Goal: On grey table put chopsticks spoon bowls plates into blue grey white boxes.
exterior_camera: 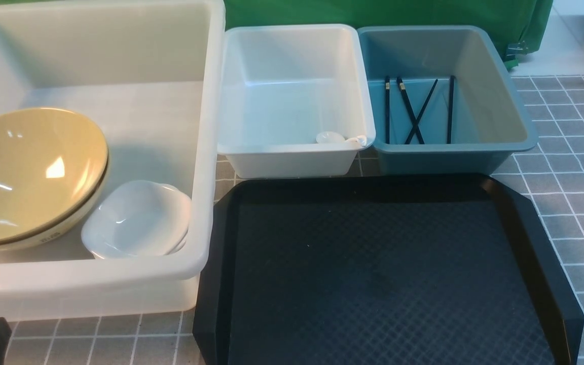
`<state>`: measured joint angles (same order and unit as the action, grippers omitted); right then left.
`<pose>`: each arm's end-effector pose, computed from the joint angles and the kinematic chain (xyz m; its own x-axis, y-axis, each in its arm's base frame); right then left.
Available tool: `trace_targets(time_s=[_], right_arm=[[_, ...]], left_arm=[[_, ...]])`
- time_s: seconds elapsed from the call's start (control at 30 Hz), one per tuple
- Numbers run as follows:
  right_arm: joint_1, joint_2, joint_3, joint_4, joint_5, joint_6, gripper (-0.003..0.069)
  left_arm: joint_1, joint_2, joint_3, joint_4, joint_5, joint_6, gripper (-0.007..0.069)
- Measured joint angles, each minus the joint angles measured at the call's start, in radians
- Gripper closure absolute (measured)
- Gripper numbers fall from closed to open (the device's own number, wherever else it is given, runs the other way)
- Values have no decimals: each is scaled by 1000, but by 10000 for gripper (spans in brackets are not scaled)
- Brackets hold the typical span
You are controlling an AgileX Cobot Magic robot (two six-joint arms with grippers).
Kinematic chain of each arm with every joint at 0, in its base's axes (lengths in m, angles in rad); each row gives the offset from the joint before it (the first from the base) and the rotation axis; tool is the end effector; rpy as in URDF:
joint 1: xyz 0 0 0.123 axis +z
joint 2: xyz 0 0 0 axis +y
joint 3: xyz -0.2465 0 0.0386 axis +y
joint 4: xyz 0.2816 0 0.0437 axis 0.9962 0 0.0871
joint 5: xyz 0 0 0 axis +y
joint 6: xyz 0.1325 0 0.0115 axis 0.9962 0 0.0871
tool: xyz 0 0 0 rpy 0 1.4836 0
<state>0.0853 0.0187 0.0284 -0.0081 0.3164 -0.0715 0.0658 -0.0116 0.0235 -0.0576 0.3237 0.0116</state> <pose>0.1650 0.0138 0.1602 -0.2644 -0.1020 -0.9590 -0.1040 0.9916 -0.0768 0.1639 0.0084 0.1664 -0.2425 -0.0591 -0.9683 -0.0585 0.9972 -0.0462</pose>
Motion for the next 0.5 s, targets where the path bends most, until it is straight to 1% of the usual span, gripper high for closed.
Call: trace_targets(time_s=[0.07, 0.13, 0.3, 0.5], right_arm=[[0, 0, 0, 0, 0, 0, 546], [0, 0, 0, 0, 0, 0, 544], [0, 0, 0, 0, 0, 0, 540], [0, 0, 0, 0, 0, 0, 529]], left_arm=[[15, -1, 0, -61, 0, 70, 633], [20, -1, 0, -77, 0, 108, 633], [21, -2, 0, -88, 0, 128, 633], [21, -2, 0, -71, 0, 130, 633]])
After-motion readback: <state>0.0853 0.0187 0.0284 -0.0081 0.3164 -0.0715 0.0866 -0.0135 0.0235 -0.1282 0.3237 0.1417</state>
